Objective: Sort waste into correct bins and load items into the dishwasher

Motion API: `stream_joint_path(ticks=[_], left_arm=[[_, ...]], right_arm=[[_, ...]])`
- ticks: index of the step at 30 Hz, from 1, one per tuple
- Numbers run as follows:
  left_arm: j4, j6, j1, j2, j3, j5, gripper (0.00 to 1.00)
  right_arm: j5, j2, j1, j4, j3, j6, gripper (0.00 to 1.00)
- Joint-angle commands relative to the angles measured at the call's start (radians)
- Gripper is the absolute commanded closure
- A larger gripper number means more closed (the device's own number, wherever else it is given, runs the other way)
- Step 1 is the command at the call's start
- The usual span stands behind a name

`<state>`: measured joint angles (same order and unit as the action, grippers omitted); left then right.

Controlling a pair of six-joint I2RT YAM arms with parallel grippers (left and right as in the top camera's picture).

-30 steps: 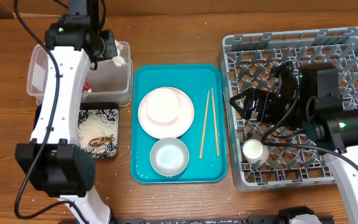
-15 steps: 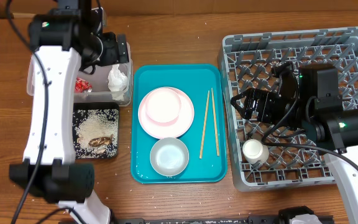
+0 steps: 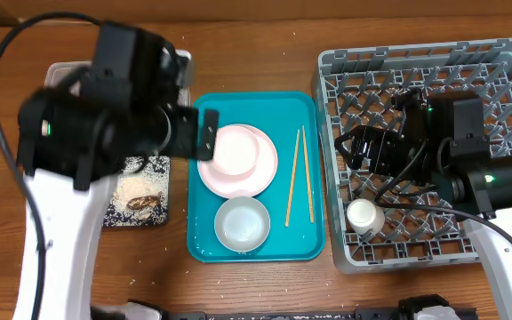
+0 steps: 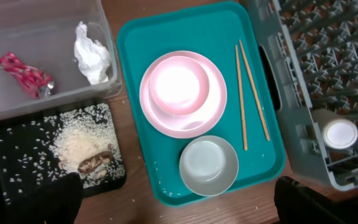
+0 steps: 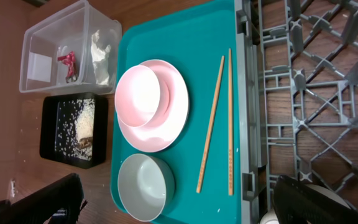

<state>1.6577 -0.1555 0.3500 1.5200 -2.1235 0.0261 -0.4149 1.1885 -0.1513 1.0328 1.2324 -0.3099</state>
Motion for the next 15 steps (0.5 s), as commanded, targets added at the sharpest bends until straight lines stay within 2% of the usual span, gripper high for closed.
stream_joint_path(ticks=[1,3,7,10,15], left_arm=[[0.023,-0.087,0.093,-0.091,-0.021,-0.216,0.00],[0.032,-0.111,0.134,-0.121,-0.020,-0.246,0.00],[0.027,-0.118,0.175,-0.162,-0.020,-0.137,0.00],[0.031,-0.118,0.175,-0.166,-0.020,-0.080,0.00],[0.032,-0.118,0.175,-0.159,-0.020,-0.081,0.00]], right_arm=[[0.011,0.002,0.000,-0.006,0.018,0.003,0.00],[0.011,0.002,0.000,-0.006,0.018,0.003,0.00],[0.011,0.002,0.000,-0.028,0.018,-0.011,0.00],[0.011,0.002,0.000,-0.028,0.018,-0.011,0.00],[0.011,0.002,0.000,-0.028,0.018,-0.011,0.00]])
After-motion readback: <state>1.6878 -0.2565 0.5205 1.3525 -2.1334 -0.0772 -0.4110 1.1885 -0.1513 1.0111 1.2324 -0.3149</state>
